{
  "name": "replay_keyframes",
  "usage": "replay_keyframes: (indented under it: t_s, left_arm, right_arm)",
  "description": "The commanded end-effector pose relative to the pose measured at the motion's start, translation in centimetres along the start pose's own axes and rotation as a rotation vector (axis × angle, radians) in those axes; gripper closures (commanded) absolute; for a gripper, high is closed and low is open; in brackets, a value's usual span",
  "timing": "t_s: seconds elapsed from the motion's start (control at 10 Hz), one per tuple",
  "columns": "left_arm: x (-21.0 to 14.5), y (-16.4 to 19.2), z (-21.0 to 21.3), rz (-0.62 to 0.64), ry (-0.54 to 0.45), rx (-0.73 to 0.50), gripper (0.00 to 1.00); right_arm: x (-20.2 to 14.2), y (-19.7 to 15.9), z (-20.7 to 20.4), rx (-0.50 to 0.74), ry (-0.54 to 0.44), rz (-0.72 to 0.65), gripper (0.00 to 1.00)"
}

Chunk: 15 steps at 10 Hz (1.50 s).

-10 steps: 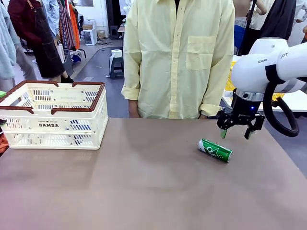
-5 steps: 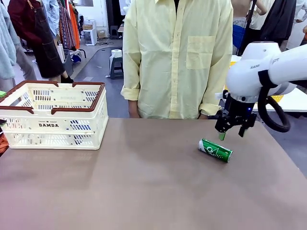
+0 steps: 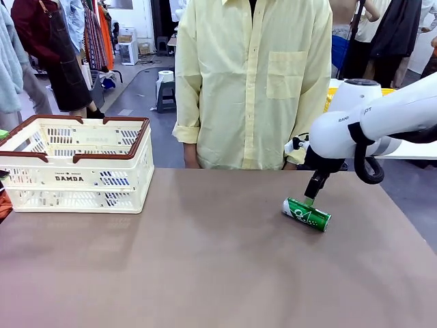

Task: Place the drinks into the Shopping basket.
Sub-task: Pick up one drink and place it into the Shopping basket.

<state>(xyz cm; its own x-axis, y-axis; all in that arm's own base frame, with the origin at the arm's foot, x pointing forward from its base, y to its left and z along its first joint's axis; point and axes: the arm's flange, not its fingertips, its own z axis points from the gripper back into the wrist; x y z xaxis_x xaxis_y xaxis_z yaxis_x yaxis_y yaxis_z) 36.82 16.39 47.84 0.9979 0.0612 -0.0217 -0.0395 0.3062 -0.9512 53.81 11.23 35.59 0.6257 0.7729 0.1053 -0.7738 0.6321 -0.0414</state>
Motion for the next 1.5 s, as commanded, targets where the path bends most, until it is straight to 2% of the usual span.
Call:
replay_keyframes:
  t_s: [0.0,0.3,0.5,0.9,1.1,1.2,1.3,1.4]
  left_arm:
    - [-0.3,-0.1,0.0,0.012,0.000,0.011,0.00]
    - [-0.3,-0.1,0.0,0.012,0.000,0.011,0.00]
    - [-0.3,-0.1,0.0,0.012,0.000,0.011,0.00]
    - [-0.3,-0.1,0.0,0.012,0.000,0.011,0.00]
    - [-0.3,-0.1,0.0,0.012,0.000,0.011,0.00]
    - [-0.3,-0.1,0.0,0.012,0.000,0.011,0.00]
    - [-0.3,-0.1,0.0,0.012,0.000,0.011,0.00]
    - [-0.3,-0.1,0.0,0.012,0.000,0.011,0.00]
  right_arm:
    - [-0.1,-0.1,0.5,-0.009,0.011,-0.005,0.00]
    - [0.5,0.4,-1.5,0.028,0.028,-0.036,0.00]
    - [0.6,1.2,-2.9,0.076,0.002,-0.031,0.00]
    - [1.0,1.9,-6.1,0.125,0.055,-0.021,0.00]
    - [1.3,2.2,-6.2,0.124,0.063,0.002,0.00]
    - [1.4,2.2,-6.2,0.123,0.076,-0.002,0.60]
    - [1.4,2.2,-6.1,0.113,0.083,-0.004,1.00]
    - [1.5,2.2,-5.9,0.112,0.086,-0.007,1.00]
